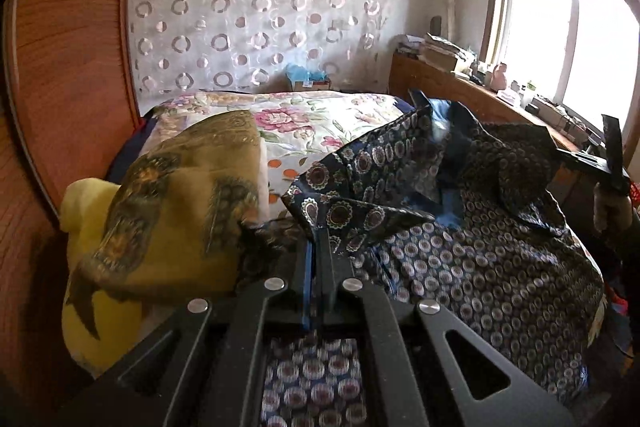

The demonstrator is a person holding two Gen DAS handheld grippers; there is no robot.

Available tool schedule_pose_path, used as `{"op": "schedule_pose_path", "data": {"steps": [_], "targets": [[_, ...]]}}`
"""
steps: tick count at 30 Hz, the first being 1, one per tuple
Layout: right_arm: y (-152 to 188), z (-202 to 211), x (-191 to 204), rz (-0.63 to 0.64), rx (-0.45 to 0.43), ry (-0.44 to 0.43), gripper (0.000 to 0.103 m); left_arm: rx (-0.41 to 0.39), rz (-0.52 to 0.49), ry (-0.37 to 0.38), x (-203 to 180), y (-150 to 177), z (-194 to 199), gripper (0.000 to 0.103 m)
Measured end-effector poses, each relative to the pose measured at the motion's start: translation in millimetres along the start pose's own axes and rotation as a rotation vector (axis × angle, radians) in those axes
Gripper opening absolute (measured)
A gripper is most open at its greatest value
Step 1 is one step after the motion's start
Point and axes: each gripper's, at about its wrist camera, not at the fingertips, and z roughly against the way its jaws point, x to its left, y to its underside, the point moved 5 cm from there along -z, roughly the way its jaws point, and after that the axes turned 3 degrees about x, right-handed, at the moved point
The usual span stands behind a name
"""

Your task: Fold small clothes

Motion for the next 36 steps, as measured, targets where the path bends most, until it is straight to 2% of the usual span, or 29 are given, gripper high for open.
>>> {"op": "schedule_pose_path", "data": {"steps": [8,15,19,25,31,33,34,36], "targets": [[56.8,50.1,10.4,-0.042,-0.011,-0.018,0.001,-0.034,0.075,-0.007,8.3,46.3,39.1,0.002],[96.9,90.1,8.6,-0.069,0.022,-0.026,0.001,-0.034,0.109,-0.034,15.9,77.0,60.0,0.002],[97.7,107.9,5.2,-0.103,0.025,-0.026,0.001,-0.047,0.113,-0.042,14.5,83.1,75.8,0.002],[106.4,134.9,4.7,-0.091,0.062,-0.008,0.001,-0.071,0.106,-0.051,13.5,86.2,103.9,0.002],[105.3,145.2,9.6,-0.069,0.122,-0.009,0.002,-0.037,0.097,-0.083,16.0,89.0,102.6,0.002],[98.8,146.4,13.0,-0.054,0.115,-0.002,0.002,-0.026,0.099,-0.094,18.3,87.5,98.2,0.007],[95.5,148.4,15.0,-0.047,0.106,-0.002,0.005,-0.024,0.100,-0.098,19.4,86.9,97.5,0.011],[85.1,152.6,15.6,-0.036,0.085,0.026,0.009,-0.030,0.105,-0.113,22.7,83.6,98.1,0.034]]}}
